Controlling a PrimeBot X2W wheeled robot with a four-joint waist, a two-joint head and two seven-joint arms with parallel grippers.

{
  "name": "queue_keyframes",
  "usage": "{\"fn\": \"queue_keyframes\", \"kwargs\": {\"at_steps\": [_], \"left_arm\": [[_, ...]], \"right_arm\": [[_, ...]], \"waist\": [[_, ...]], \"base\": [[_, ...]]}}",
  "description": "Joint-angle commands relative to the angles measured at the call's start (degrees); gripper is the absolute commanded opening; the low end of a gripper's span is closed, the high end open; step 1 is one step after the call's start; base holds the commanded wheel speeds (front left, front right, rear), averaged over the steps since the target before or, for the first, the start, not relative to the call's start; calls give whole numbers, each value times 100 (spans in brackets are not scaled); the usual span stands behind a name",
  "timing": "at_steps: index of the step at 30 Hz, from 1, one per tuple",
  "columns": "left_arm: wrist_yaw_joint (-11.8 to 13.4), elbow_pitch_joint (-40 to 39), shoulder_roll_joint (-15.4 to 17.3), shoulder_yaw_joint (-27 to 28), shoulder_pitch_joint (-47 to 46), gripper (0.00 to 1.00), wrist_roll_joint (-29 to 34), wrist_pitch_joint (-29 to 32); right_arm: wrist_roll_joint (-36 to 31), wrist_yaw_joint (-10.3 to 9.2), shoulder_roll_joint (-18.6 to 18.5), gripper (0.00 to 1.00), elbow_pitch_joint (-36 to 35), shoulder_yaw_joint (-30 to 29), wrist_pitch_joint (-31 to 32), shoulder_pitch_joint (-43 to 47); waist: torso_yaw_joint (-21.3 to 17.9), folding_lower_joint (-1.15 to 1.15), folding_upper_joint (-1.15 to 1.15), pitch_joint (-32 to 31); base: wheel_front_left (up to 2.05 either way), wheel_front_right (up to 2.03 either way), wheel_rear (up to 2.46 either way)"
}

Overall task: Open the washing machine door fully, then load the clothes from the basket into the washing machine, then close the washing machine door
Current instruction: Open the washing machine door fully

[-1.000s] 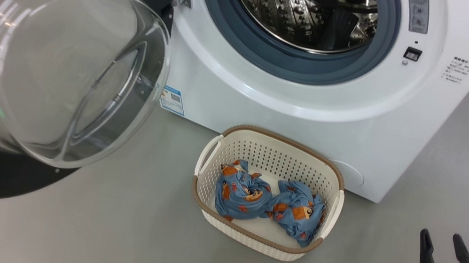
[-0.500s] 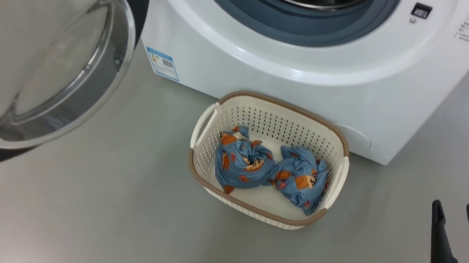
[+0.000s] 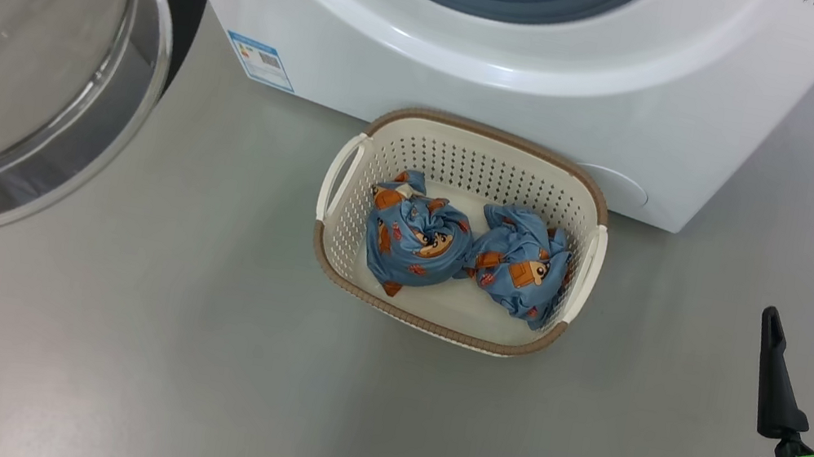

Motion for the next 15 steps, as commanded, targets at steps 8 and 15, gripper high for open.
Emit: {"fn": "queue_keyframes", "kwargs": {"at_steps": [8, 15], "left_arm": [[-25, 38, 487, 344, -246, 0, 56, -29], [-26, -79, 480, 189, -24, 0, 70, -29]], "right_arm": [[-86, 32, -90, 100, -116, 153, -70, -199], [-76, 32, -14, 100, -61, 121, -70, -96]], "waist": [[-78, 0, 0, 117], [-67, 0, 0, -152]], "base": [[0, 0, 0], [0, 0, 0]]}}
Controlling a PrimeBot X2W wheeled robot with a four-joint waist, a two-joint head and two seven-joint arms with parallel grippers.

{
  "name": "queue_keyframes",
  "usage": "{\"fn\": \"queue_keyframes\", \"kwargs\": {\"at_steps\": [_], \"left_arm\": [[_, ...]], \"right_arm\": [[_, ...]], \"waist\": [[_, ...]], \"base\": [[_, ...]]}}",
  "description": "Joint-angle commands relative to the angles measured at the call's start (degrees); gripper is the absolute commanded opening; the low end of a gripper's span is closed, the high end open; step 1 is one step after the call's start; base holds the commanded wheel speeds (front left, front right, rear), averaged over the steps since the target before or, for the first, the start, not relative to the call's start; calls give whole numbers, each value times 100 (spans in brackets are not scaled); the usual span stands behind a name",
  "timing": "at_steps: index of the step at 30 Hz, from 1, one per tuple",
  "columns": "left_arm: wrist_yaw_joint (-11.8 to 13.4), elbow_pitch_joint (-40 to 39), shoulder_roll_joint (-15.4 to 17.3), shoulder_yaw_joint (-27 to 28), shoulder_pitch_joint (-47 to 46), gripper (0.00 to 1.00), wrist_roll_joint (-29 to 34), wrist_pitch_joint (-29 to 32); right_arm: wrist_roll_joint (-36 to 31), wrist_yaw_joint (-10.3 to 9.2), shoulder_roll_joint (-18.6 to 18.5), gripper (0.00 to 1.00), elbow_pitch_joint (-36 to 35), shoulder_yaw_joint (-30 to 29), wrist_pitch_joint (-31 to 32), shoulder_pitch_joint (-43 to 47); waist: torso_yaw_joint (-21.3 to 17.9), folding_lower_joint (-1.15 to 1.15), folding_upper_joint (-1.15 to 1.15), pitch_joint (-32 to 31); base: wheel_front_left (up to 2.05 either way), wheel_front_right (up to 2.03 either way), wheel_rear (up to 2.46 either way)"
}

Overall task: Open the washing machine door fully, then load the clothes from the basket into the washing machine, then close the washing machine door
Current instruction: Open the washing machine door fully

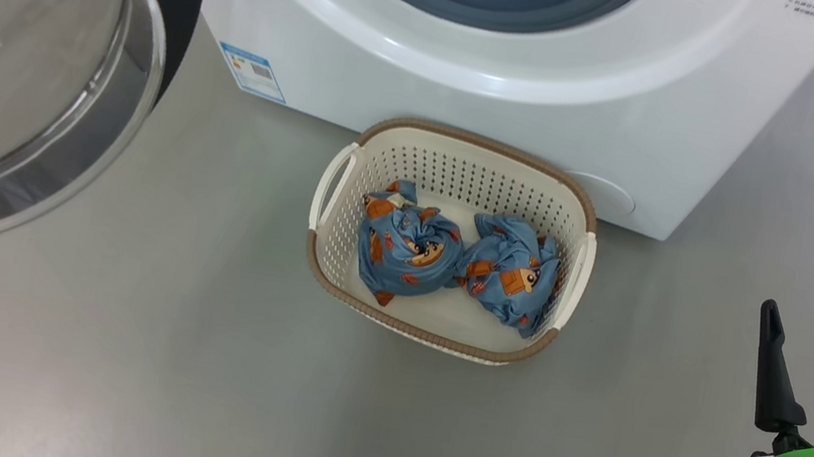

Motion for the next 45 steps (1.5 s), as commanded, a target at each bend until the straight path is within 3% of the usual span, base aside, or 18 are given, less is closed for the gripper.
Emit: {"fn": "queue_keyframes", "kwargs": {"at_steps": [1, 12, 13, 14, 16, 18, 19, 28, 45], "left_arm": [[4, -184, 408, 61, 150, 0, 48, -30], [4, -757, 243, -618, 1164, 0, -209, -30], [4, -869, 214, -711, 1268, 15, -239, -30], [4, -976, 190, -772, 1379, 37, -269, -30], [4, -1150, 146, -891, 1612, 53, -268, -30], [4, -1322, 95, -965, 1825, 89, -249, -30], [4, -1407, 59, -1009, 1927, 100, -234, -30], [4, -2250, -319, -1378, 2816, 100, 0, -30], [3, -2832, -717, -1887, 3339, 100, 775, -30]], "right_arm": [[-53, 32, -40, 100, -93, 125, -70, 56], [1, 32, 136, 100, 8, 251, -70, 331], [6, 32, 148, 100, 12, 259, -70, 354], [12, 32, 159, 100, 15, 262, -70, 378], [22, 32, 180, 100, 16, 259, -70, 436], [28, 32, 200, 100, 12, 255, -70, 500], [32, 32, 209, 100, 11, 252, -70, 530], [60, 32, 256, 100, 0, 222, -70, 729], [60, 32, 243, 100, -4, 270, -70, 758]], "waist": [[11, 0, 0, -118], [0, 0, 0, -801], [-5, 0, 0, -852], [-11, 0, 0, -906], [-22, 0, 0, -1011], [-36, 0, 0, -1114], [-44, 0, 0, -1160], [-179, 0, 0, -1434], [-761, 0, 0, -1565]], "base": [[0, 0, 0], [0, 0, 0], [0, 0, 0], [0, 0, 0], [0, 0, 0], [0, 0, 0], [0, 0, 0], [0, 0, 0], [0, 0, 0]]}}
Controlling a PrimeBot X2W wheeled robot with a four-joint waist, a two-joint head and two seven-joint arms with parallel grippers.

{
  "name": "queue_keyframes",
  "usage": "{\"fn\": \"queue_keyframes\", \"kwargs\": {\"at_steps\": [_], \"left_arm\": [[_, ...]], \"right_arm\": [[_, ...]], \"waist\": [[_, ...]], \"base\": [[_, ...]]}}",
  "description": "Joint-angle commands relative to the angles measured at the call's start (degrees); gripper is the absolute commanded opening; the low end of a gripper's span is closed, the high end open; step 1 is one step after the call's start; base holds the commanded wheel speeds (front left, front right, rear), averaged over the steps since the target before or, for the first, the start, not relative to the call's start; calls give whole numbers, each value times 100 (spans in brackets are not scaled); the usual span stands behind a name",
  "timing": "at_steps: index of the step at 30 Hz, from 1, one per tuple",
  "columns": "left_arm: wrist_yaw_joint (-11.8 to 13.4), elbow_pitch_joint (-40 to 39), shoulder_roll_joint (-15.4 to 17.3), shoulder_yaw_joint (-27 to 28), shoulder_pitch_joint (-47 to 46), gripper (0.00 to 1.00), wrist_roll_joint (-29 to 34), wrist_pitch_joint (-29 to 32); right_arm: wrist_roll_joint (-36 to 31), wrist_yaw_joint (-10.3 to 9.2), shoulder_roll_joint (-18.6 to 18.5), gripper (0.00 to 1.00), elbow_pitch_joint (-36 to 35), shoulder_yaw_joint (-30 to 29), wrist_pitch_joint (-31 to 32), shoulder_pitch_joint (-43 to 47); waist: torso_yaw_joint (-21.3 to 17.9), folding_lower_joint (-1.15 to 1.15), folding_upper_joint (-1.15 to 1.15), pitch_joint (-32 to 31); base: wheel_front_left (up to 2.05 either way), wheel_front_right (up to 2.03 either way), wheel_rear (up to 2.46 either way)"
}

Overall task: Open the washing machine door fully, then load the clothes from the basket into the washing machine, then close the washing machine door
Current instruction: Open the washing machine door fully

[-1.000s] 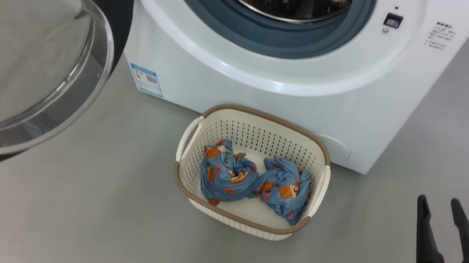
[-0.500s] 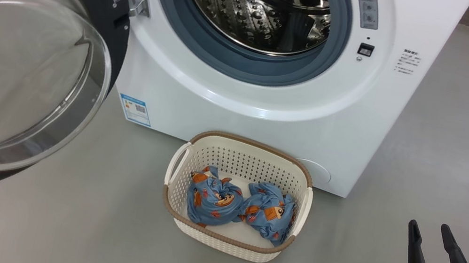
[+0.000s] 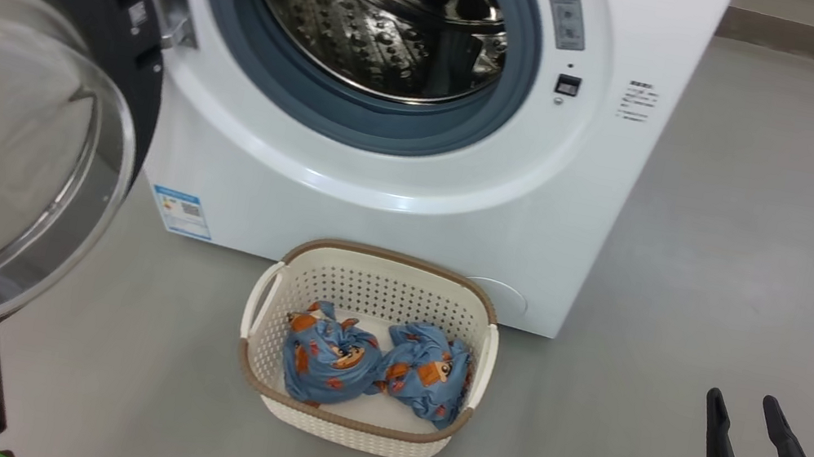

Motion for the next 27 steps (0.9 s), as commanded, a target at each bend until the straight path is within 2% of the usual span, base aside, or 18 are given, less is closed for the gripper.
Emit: {"fn": "queue_keyframes", "kwargs": {"at_steps": [1, 12, 27], "left_arm": [[3, -158, 136, 122, -57, 100, 105, -31], [3, -194, 9, -248, -45, 100, 490, -32], [3, -282, 24, -726, 93, 100, 358, -32]], "right_arm": [[32, 32, -107, 100, -131, 120, -70, -57], [45, 32, -100, 100, -127, 141, -70, -76], [38, 32, -90, 100, -125, 145, -70, -105]], "waist": [[-159, 0, 0, -15], [-750, 0, 0, 54], [-1342, 0, 0, 25]], "base": [[0, 0, 0], [0, 0, 0], [0, 0, 0]]}}
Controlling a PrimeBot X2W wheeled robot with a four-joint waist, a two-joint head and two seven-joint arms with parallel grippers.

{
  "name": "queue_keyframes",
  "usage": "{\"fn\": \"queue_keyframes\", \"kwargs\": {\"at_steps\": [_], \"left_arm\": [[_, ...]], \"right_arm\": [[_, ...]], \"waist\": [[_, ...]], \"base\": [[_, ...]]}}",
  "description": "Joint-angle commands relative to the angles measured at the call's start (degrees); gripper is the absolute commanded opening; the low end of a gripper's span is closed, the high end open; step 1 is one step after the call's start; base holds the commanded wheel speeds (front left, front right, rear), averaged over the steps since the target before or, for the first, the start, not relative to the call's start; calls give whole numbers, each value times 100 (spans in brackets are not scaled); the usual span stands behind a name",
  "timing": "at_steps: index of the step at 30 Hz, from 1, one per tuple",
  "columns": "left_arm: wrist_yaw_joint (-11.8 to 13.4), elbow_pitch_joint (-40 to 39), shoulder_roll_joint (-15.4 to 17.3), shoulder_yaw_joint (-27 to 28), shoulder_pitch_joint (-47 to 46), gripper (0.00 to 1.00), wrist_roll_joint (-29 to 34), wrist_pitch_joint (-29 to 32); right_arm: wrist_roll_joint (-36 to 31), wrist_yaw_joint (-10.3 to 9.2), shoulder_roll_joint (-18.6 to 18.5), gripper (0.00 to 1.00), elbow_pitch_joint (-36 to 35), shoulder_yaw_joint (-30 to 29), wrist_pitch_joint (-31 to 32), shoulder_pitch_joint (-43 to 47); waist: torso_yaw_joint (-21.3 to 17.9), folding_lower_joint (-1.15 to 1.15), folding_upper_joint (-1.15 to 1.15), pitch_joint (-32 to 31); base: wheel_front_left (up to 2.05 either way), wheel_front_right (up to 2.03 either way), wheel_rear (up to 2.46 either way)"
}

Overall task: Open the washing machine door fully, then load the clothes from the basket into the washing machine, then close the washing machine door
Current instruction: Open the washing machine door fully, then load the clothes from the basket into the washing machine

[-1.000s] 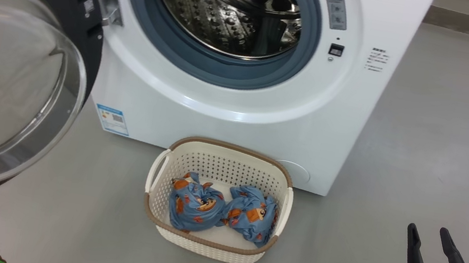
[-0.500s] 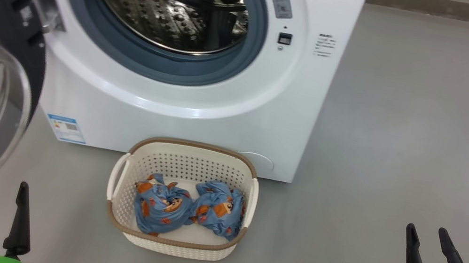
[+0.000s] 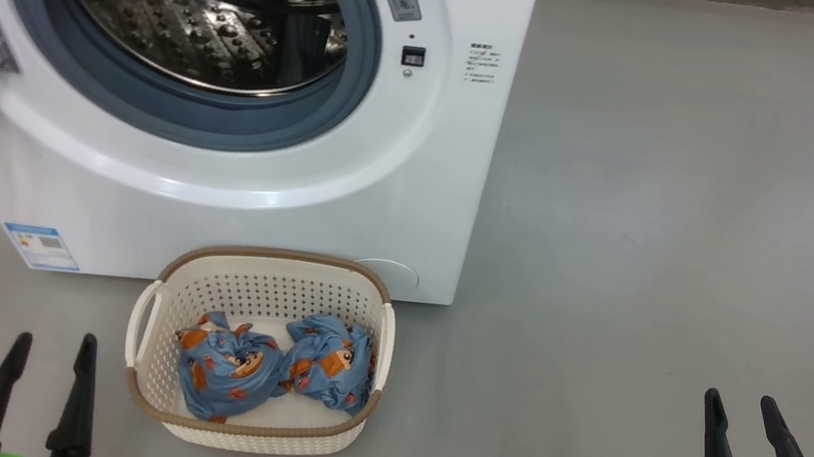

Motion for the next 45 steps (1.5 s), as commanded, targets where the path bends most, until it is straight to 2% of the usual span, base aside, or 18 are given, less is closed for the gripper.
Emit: {"fn": "queue_keyframes", "kwargs": {"at_steps": [1, 11, 26, 45], "left_arm": [[3, -154, 162, 123, -34, 100, -1, -35], [3, -203, 176, -102, 69, 100, -45, -35], [3, -249, 182, -80, 12, 100, -64, -35], [3, -236, 216, -172, -69, 100, -58, -35]], "right_arm": [[32, 32, -91, 100, -127, 119, -70, -99], [32, 32, -66, 100, -129, 92, -70, -73], [23, 32, -25, 100, -157, 48, -70, -67], [19, 32, 20, 100, -165, 56, -70, -121]], "waist": [[-84, 0, 0, -34], [-220, 0, 0, -74], [-208, 0, 0, -47], [-212, 0, 0, 35]], "base": [[0, 0, 0], [0, 0, 0], [1, -2, 2], [57, -99, 43]]}}
